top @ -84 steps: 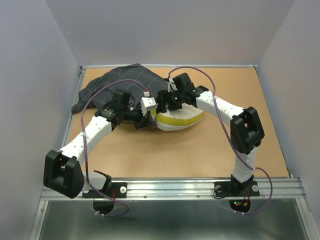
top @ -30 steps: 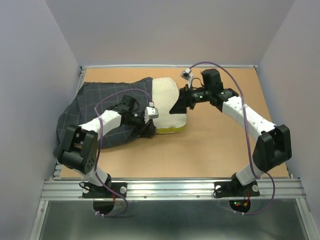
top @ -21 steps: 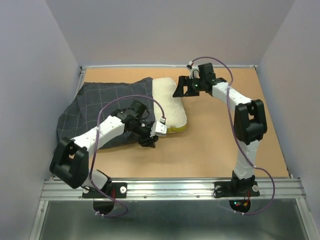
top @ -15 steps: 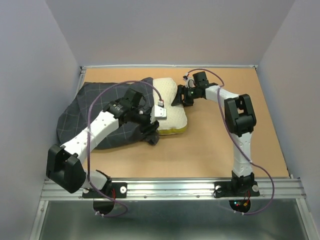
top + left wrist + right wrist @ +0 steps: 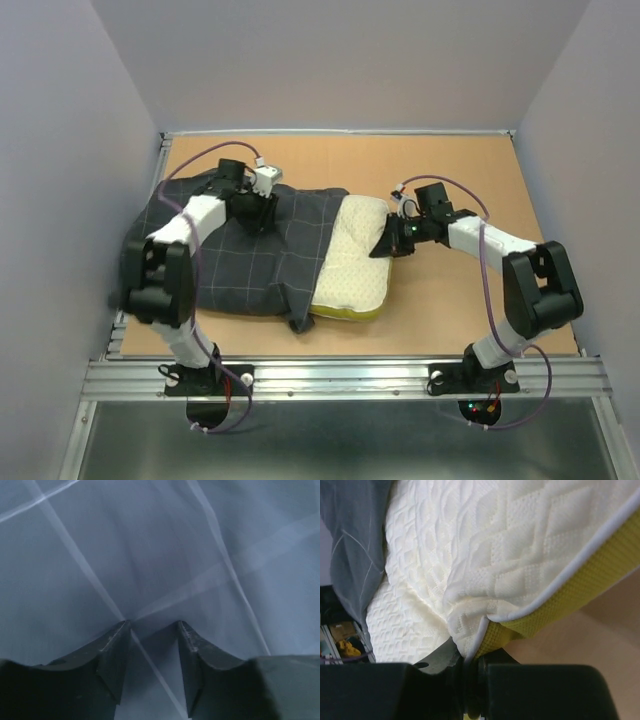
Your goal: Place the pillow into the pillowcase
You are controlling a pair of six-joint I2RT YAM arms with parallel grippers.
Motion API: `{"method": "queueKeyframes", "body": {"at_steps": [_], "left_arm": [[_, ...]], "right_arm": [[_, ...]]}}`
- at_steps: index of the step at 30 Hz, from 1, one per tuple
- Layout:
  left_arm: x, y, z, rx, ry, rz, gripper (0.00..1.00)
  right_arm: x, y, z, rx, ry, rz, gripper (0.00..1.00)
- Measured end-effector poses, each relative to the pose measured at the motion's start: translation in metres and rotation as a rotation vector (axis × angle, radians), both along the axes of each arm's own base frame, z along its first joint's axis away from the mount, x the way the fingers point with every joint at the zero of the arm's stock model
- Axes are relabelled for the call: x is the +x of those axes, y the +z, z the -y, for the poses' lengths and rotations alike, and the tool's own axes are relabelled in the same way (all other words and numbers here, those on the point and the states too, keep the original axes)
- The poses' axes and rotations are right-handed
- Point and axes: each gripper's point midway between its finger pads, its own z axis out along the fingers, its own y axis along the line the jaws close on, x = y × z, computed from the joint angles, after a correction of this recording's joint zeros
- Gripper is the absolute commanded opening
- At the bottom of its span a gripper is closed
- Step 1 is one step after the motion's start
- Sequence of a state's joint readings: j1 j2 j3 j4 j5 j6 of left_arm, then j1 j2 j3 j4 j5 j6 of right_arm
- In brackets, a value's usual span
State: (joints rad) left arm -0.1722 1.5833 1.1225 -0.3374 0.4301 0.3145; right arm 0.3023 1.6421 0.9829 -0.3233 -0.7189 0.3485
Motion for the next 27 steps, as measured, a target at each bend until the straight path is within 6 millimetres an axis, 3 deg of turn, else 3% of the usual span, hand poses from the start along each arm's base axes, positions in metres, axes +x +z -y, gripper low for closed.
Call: {"method": "queueKeyframes", "body": {"at_steps": [1,3,4,5,7,8,12,13,17,20,22,24,27], "left_arm": [[0.007,-0.017,0.007,0.009,-0.011,-0.042,0.5],[0.025,-0.049,0.031,0.017,-0.047,-0.12,0.5],[0.031,-0.058,0.043,0.016,-0.069,-0.138,0.51],[0.038,-0.058,0.053,0.012,-0.087,-0.137,0.52],[0.052,-0.041,0.079,-0.014,-0.132,-0.072,0.58],[0.055,-0.029,0.089,-0.034,-0.15,-0.039,0.69],[0.054,0.023,0.121,-0.101,-0.215,0.085,0.74],[0.053,0.036,0.125,-0.108,-0.222,0.118,0.79],[0.065,0.092,0.151,-0.122,-0.232,0.281,0.8],[0.082,0.135,0.188,-0.156,-0.249,0.407,0.82],[0.089,0.142,0.208,-0.173,-0.261,0.439,0.82],[0.1,0.138,0.239,-0.187,-0.273,0.45,0.83],[0.11,0.109,0.27,-0.186,-0.28,0.417,0.84]], "right_arm": [[-0.008,0.004,0.001,0.008,0.007,0.008,0.06],[-0.02,0.007,0.0,0.017,0.028,0.018,0.28],[-0.021,0.007,0.0,0.015,0.034,0.021,0.57],[-0.023,0.005,0.0,0.006,0.041,0.023,0.73],[-0.026,0.001,0.008,-0.019,0.039,0.005,0.98],[-0.027,0.0,0.013,-0.032,0.029,-0.009,1.0],[-0.022,0.009,0.043,-0.055,-0.061,-0.021,1.0],[-0.017,0.014,0.054,-0.066,-0.104,-0.009,1.0],[0.008,0.026,0.1,-0.088,-0.297,0.0,1.0],[0.016,0.019,0.124,-0.098,-0.401,-0.048,1.0],[0.019,0.01,0.133,-0.101,-0.438,-0.087,1.0],[0.023,0.002,0.132,-0.091,-0.453,-0.121,1.0],[0.031,-0.013,0.129,-0.074,-0.472,-0.175,1.0]]}}
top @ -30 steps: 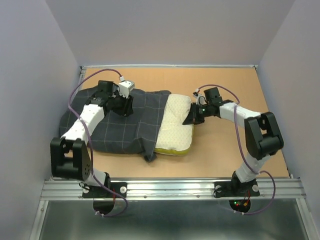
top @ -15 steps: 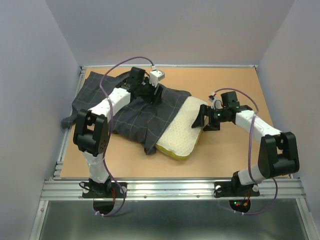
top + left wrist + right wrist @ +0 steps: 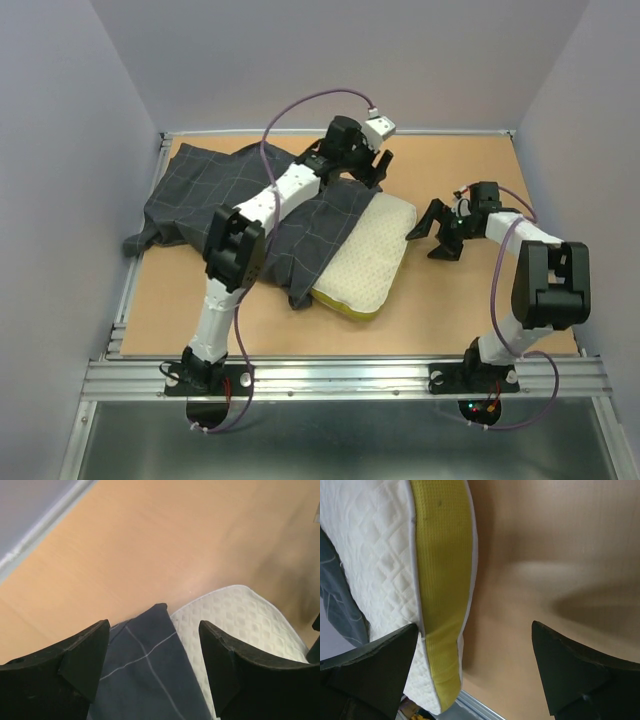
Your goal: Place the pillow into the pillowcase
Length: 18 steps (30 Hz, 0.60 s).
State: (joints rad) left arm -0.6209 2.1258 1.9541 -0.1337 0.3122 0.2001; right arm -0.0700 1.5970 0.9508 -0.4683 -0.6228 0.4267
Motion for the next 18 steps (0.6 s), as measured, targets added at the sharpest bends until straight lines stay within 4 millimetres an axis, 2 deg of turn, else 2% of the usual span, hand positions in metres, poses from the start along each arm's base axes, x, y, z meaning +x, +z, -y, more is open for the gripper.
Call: {"method": "queueKeyframes", "body": {"at_steps": [1,3,5,6,9,12,13,14,18], "left_arm": [[0.004,-0.022,0.011,0.014,0.0,-0.027,0.84],[0.009,-0.057,0.019,0.048,0.012,-0.078,0.84],[0.013,-0.084,0.022,0.078,0.023,-0.112,0.84],[0.014,-0.104,0.021,0.102,0.033,-0.138,0.85],[0.015,-0.132,0.018,0.14,0.055,-0.182,0.84],[0.018,-0.137,0.015,0.149,0.084,-0.188,0.76],[0.021,-0.132,0.015,0.149,0.098,-0.175,0.72],[0.023,-0.127,0.015,0.148,0.109,-0.161,0.65],[0.033,-0.114,0.018,0.137,0.14,-0.123,0.59]], "right_arm": [[0.003,-0.004,-0.001,0.008,-0.007,-0.012,1.0],[0.008,-0.01,-0.003,0.03,-0.021,-0.02,1.0],[0.014,-0.01,-0.005,0.05,-0.031,-0.014,1.0],[0.016,-0.009,-0.006,0.058,-0.032,-0.008,0.99],[0.025,-0.007,-0.01,0.096,-0.038,0.015,0.92],[0.03,-0.007,-0.016,0.118,-0.03,0.026,0.83],[0.032,-0.008,-0.018,0.126,-0.027,0.03,0.72],[0.033,-0.008,-0.02,0.128,-0.024,0.035,0.69],[0.038,-0.009,-0.029,0.142,-0.004,0.058,0.56]]}}
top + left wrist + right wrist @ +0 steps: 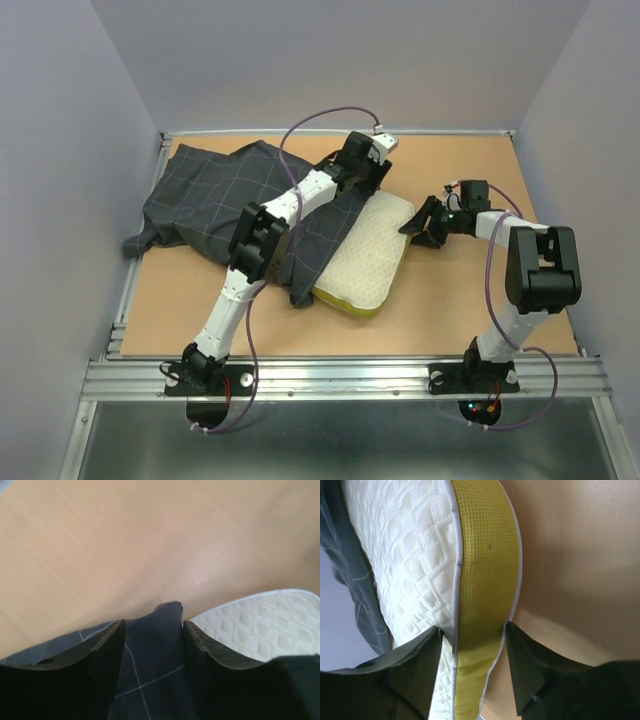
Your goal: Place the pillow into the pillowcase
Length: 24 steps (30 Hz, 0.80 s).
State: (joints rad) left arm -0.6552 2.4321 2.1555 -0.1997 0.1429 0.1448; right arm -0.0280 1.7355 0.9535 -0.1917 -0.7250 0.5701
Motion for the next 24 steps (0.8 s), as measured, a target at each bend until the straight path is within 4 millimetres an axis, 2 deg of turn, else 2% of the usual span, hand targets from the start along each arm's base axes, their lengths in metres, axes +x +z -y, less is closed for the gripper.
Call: {"method": "queueKeyframes", "body": {"at_steps": [4,5,6,8,9,10,11,13,14,17,21,24], "left_arm": [[0.007,-0.002,0.001,0.0,0.017,0.011,0.62],[0.009,-0.007,0.001,0.008,0.024,0.008,0.69],[0.01,-0.013,0.0,0.017,0.03,0.003,0.72],[0.012,-0.024,-0.003,0.039,0.047,-0.006,0.75],[0.014,-0.031,-0.005,0.049,0.057,-0.009,0.73],[0.015,-0.033,-0.005,0.052,0.059,-0.009,0.68],[0.016,-0.038,-0.006,0.057,0.064,-0.013,0.48],[0.016,-0.041,-0.006,0.055,0.073,-0.02,0.23],[0.016,-0.041,-0.006,0.058,0.072,-0.02,0.03],[0.009,-0.038,0.004,0.019,0.021,-0.041,0.0],[-0.009,-0.028,0.02,-0.085,-0.07,-0.09,0.0],[-0.034,0.003,0.043,-0.184,-0.147,-0.111,0.0]], "right_arm": [[0.001,-0.007,-0.005,0.008,0.014,-0.004,0.53],[0.001,-0.009,-0.005,0.011,0.016,-0.01,0.53],[0.001,-0.01,-0.006,0.013,0.017,-0.012,0.53],[0.002,-0.009,-0.006,0.015,0.019,-0.006,0.54],[0.002,-0.009,-0.006,0.015,0.02,-0.002,0.54],[0.002,-0.009,-0.006,0.015,0.02,-0.002,0.54],[0.002,-0.009,-0.006,0.015,0.021,0.0,0.54],[0.002,-0.009,-0.009,0.013,0.029,0.003,0.52],[0.001,-0.009,-0.011,0.012,0.035,0.004,0.51],[-0.001,-0.009,-0.017,0.01,0.053,0.007,0.42],[-0.003,-0.012,-0.026,0.011,0.08,0.001,0.37],[-0.003,-0.015,-0.032,0.024,0.087,-0.022,0.34]]}}
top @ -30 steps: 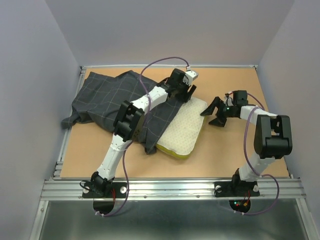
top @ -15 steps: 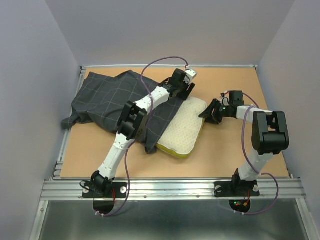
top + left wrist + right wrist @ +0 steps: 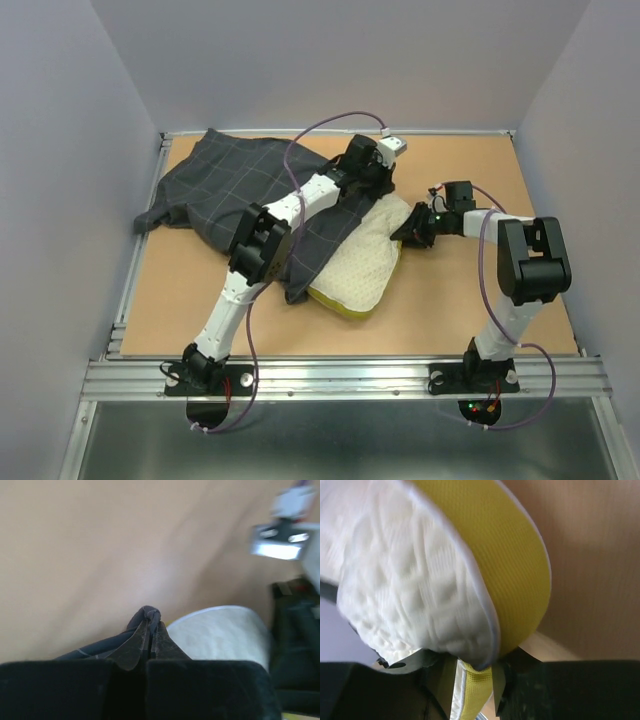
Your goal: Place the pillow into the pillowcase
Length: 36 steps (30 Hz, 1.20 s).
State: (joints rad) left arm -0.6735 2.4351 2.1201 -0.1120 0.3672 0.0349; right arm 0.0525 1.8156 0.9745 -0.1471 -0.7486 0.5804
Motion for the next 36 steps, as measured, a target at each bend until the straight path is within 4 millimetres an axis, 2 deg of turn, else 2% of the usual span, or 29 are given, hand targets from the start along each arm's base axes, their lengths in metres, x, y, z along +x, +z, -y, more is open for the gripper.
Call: {"method": "queueKeyframes", "body": {"at_steps": [2,6,7,8,9,12,14,15,16,17,20,22,25,26,27,28,29,31,32,34,35,36], "left_arm": [[-0.02,0.025,0.019,-0.067,-0.041,0.0,0.0],[-0.08,0.085,0.056,-0.212,-0.147,0.034,0.01],[-0.092,0.094,0.06,-0.233,-0.167,0.033,0.09],[-0.103,0.103,0.063,-0.255,-0.185,0.036,0.27],[-0.111,0.111,0.066,-0.273,-0.2,0.039,0.32],[-0.127,0.118,0.065,-0.306,-0.236,0.017,0.34],[-0.126,0.115,0.056,-0.296,-0.228,0.004,0.37],[-0.124,0.113,0.052,-0.285,-0.218,0.004,0.48],[-0.12,0.112,0.048,-0.276,-0.208,0.007,0.52],[-0.113,0.109,0.04,-0.263,-0.184,0.011,0.6],[-0.087,0.103,0.005,-0.205,-0.102,0.052,0.63],[-0.057,0.102,-0.03,-0.157,-0.023,0.105,0.63],[-0.006,0.099,-0.09,-0.047,0.108,0.206,0.58],[0.005,0.096,-0.106,0.0,0.134,0.225,0.53],[0.015,0.092,-0.121,0.055,0.153,0.249,0.52],[0.031,0.085,-0.145,0.119,0.183,0.269,0.51],[0.036,0.076,-0.162,0.18,0.182,0.275,0.5],[0.034,0.051,-0.186,0.289,0.147,0.252,0.48],[0.022,0.03,-0.196,0.354,0.1,0.217,0.47],[-0.004,-0.005,-0.201,0.42,0.013,0.15,0.46],[-0.031,-0.032,-0.2,0.46,-0.063,0.093,0.47],[-0.045,-0.043,-0.196,0.478,-0.102,0.075,0.48]], "right_arm": [[0.0,0.0,-0.001,0.004,0.001,-0.005,0.34],[-0.001,-0.001,0.0,0.003,-0.002,-0.013,0.34],[-0.002,0.0,0.0,0.003,-0.003,-0.011,0.34],[-0.002,0.002,0.001,0.004,-0.004,-0.007,0.34],[-0.002,0.003,0.001,0.005,-0.005,-0.004,0.34],[0.001,0.009,0.006,0.004,-0.014,0.017,0.3],[0.003,0.013,0.008,0.003,-0.017,0.038,0.26],[0.003,0.015,0.009,0.003,-0.016,0.047,0.24],[0.002,0.018,0.009,0.004,-0.013,0.059,0.23],[0.002,0.023,0.009,0.004,-0.004,0.078,0.2],[-0.002,0.03,0.011,-0.005,0.016,0.112,0.19],[-0.006,0.034,0.012,-0.021,0.038,0.139,0.19],[-0.009,0.039,0.014,-0.04,0.063,0.17,0.19],[-0.01,0.039,0.014,-0.045,0.07,0.176,0.18],[-0.011,0.039,0.015,-0.05,0.076,0.179,0.18],[-0.012,0.038,0.015,-0.053,0.08,0.18,0.18],[-0.013,0.037,0.015,-0.06,0.089,0.182,0.18],[-0.017,0.034,0.017,-0.073,0.105,0.176,0.18],[-0.02,0.032,0.018,-0.08,0.114,0.174,0.19],[-0.025,0.029,0.02,-0.091,0.13,0.164,0.21],[-0.028,0.027,0.023,-0.099,0.14,0.158,0.23],[-0.03,0.025,0.026,-0.104,0.143,0.153,0.25]]}}
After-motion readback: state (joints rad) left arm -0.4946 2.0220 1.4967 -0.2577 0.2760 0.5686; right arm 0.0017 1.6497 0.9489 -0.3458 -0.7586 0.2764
